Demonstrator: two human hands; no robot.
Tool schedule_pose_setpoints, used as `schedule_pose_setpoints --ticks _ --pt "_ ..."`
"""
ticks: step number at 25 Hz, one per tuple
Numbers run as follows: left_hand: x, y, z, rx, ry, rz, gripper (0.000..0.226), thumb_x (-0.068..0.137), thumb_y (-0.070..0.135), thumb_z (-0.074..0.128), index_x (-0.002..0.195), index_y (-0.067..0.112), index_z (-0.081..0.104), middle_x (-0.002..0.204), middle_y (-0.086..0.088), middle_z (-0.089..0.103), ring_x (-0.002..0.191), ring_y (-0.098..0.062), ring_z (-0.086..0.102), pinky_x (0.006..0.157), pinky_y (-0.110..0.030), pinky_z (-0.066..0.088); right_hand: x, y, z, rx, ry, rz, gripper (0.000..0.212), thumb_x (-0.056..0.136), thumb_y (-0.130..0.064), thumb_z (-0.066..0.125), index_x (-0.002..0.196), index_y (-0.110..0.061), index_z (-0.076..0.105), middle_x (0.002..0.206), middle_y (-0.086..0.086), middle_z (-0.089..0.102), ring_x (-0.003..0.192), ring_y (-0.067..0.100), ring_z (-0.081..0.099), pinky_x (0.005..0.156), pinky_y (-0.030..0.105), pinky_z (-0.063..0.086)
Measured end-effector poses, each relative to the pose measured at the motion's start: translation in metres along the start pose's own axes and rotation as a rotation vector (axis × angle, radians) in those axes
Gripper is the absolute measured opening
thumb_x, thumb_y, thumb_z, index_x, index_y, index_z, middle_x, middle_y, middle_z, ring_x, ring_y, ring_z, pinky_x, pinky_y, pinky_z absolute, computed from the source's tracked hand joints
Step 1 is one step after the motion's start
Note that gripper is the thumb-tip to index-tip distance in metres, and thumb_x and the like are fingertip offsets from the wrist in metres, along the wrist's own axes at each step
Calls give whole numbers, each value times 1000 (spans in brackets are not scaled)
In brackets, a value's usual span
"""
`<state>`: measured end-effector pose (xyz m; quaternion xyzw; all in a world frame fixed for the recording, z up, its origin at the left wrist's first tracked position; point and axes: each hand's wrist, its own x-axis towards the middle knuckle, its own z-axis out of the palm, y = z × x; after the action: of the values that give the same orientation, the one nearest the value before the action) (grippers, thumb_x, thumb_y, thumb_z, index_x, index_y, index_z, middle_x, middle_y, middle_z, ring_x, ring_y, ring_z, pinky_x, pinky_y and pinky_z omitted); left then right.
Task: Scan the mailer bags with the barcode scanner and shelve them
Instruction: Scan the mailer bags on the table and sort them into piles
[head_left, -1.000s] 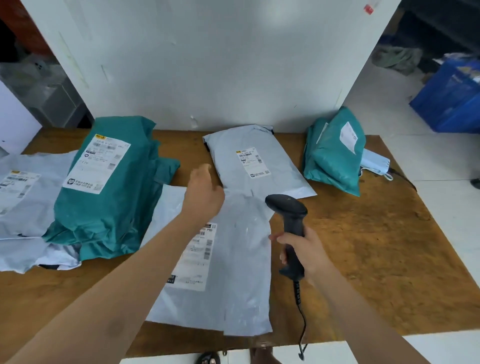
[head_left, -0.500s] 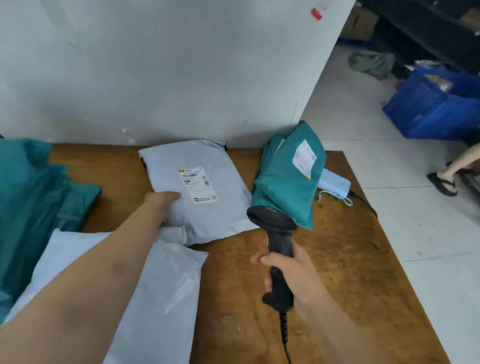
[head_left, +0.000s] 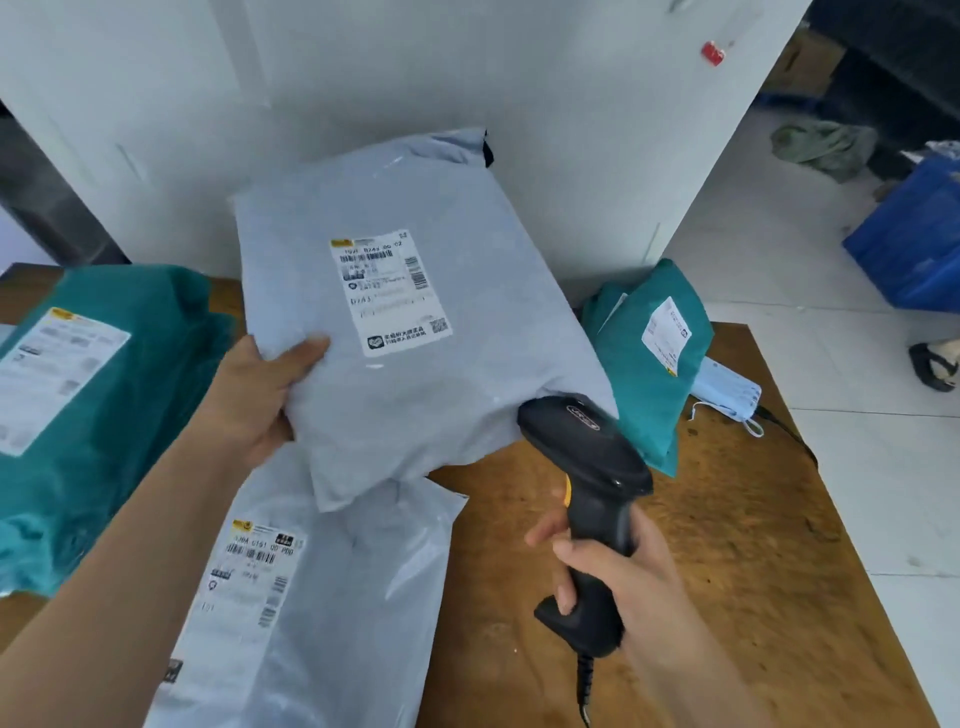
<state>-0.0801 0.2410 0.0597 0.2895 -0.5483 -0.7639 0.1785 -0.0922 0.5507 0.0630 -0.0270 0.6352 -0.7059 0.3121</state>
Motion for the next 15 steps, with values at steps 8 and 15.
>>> schedule_pose_setpoints --ticks 8,15 --pt "-84 -43 -110 423 -54 -166 54 77 7 76 124 14 51 107 -8 68 77 -22 65 66 -47 58 -65 30 77 59 102 -79 15 80 17 52 85 3 55 71 17 65 38 22 43 45 27 40" --pt "-158 -34 -149 184 -153 -2 41 85 -4 61 115 24 54 92 13 74 82 -4 71 59 -18 55 -120 61 158 15 126 -72 26 83 18 50 98 -3 55 73 17 64 39 21 43 45 27 41"
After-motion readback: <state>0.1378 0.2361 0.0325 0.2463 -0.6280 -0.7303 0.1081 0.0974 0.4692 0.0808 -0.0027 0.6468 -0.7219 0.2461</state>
